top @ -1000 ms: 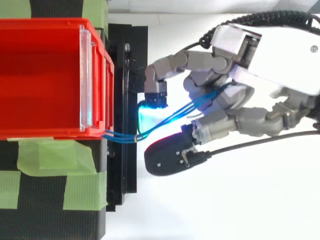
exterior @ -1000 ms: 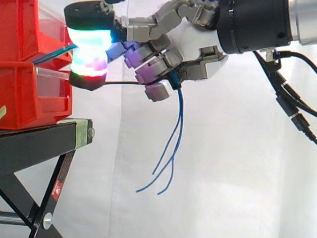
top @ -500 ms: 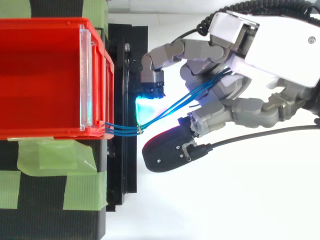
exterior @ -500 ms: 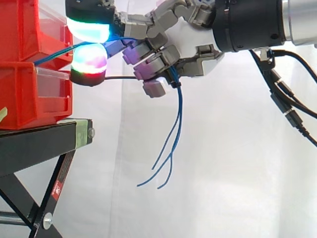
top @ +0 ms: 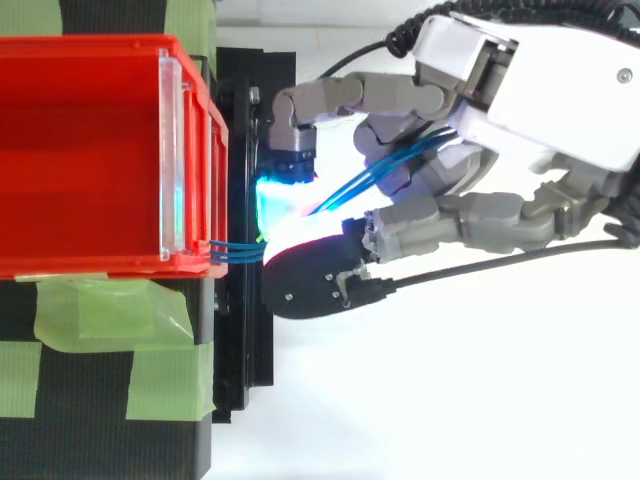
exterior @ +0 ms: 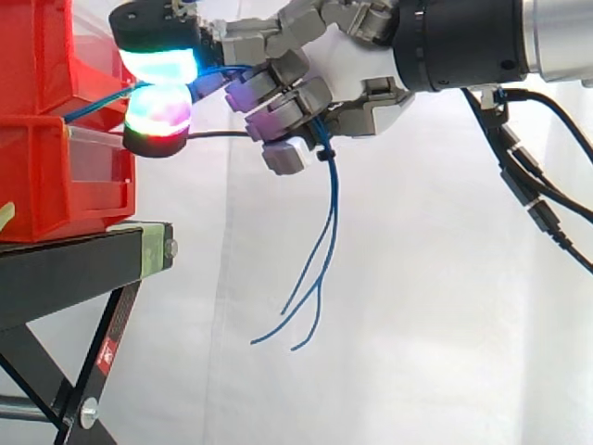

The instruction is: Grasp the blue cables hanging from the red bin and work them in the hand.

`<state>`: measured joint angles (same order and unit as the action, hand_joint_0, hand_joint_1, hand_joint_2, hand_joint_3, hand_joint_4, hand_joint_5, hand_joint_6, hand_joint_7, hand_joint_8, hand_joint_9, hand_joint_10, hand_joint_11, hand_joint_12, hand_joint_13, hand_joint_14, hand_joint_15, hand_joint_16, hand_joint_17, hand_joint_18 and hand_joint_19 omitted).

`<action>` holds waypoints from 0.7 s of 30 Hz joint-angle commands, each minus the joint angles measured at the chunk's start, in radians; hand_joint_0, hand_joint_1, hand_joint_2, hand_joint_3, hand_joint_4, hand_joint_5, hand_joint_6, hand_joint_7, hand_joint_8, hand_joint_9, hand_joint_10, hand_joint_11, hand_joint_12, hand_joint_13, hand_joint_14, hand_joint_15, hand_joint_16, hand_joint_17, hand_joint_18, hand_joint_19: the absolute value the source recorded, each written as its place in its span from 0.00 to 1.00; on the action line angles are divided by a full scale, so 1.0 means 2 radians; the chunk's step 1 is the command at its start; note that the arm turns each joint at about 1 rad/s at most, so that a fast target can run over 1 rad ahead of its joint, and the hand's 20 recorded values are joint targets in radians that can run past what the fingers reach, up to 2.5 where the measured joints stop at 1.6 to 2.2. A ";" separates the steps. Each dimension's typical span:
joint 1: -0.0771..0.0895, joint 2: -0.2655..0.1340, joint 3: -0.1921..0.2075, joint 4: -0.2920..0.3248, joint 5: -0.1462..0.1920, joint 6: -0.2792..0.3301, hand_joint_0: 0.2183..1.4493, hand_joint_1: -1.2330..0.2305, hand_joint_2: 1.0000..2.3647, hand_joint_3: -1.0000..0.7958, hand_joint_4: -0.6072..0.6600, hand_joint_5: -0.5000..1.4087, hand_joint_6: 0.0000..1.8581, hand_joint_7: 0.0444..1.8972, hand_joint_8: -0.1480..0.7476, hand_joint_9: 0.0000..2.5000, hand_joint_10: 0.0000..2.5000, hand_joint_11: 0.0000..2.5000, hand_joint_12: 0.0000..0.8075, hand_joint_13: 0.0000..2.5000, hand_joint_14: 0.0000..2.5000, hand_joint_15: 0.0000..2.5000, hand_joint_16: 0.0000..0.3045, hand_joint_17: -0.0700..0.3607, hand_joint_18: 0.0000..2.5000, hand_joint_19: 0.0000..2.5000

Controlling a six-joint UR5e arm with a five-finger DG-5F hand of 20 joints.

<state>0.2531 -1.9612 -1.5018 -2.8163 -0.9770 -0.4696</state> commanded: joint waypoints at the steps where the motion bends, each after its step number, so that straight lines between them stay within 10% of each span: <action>1: 0.000 0.000 0.000 0.004 -0.001 -0.002 0.59 0.43 0.02 0.42 0.74 0.47 0.00 0.72 0.47 0.42 1.00 1.00 0.51 0.51 1.00 0.73 0.14 0.38 0.54 0.45; 21: 0.000 0.000 0.000 0.005 -0.007 -0.001 0.69 0.43 0.09 0.75 0.76 0.45 0.00 0.64 0.47 0.42 1.00 1.00 0.51 0.51 1.00 0.73 0.14 0.38 0.54 0.45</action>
<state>0.2531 -1.9610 -1.5017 -2.8044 -0.9904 -0.4737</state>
